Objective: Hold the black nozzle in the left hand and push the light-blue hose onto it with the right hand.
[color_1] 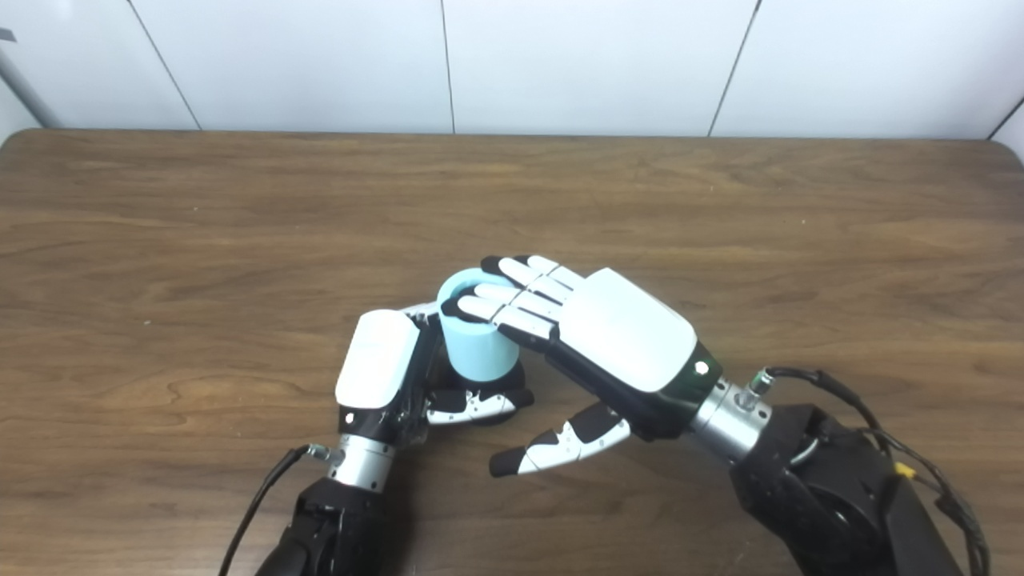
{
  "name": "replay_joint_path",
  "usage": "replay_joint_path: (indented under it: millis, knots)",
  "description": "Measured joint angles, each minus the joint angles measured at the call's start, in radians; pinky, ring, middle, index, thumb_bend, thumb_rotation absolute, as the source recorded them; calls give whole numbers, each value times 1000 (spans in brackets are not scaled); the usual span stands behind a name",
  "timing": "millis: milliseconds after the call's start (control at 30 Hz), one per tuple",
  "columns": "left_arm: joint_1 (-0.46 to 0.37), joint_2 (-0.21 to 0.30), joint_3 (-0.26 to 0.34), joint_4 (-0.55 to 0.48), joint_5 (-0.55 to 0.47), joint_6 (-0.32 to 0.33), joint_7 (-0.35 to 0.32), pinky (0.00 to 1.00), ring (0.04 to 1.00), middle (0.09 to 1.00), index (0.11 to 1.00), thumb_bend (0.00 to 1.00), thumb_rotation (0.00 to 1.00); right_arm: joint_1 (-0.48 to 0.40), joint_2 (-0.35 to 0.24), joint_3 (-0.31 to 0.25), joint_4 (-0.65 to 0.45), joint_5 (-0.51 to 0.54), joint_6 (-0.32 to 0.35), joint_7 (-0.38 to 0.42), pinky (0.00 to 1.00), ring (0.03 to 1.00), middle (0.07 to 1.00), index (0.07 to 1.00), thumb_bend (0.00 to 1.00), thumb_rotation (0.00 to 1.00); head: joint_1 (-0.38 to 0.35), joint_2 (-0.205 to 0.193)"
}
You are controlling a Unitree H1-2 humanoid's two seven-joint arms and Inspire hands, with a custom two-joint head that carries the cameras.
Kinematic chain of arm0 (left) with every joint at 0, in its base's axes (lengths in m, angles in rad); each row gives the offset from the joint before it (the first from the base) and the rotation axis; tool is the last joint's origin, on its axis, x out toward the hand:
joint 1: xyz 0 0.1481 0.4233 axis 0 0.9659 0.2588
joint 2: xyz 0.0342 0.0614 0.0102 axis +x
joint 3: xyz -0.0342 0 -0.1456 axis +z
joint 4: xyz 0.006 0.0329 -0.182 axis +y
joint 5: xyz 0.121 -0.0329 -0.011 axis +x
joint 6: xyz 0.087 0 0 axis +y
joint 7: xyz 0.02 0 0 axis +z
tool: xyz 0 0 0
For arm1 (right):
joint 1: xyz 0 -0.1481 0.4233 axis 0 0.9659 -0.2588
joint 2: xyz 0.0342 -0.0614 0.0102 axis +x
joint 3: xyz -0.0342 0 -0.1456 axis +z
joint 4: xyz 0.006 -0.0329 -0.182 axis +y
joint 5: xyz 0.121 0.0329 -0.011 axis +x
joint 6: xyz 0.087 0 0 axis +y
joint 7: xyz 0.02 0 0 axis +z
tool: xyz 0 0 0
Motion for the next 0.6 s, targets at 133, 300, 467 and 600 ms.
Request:
replay_joint_path:
  millis: [133,300,467,600]
  knots:
    - [0,0,0,0,2,1,0,424,474,465,496,523,0,-1,0,-3,0,8,4,0,912,924,898,887,545,769,-2,-3]
    - [0,0,0,0,-7,0,2,427,469,441,501,522,0,-9,1,-15,-27,44,46,34,931,943,922,899,542,761,-2,-3]
    - [0,0,1,0,-15,0,1,445,489,467,495,523,0,-37,6,-38,-81,70,107,103,925,948,944,925,512,829,-2,-8]
    - [0,0,1,0,-17,0,1,446,489,461,500,522,0,-83,10,-60,-141,115,142,152,912,940,940,914,502,831,-2,-8]
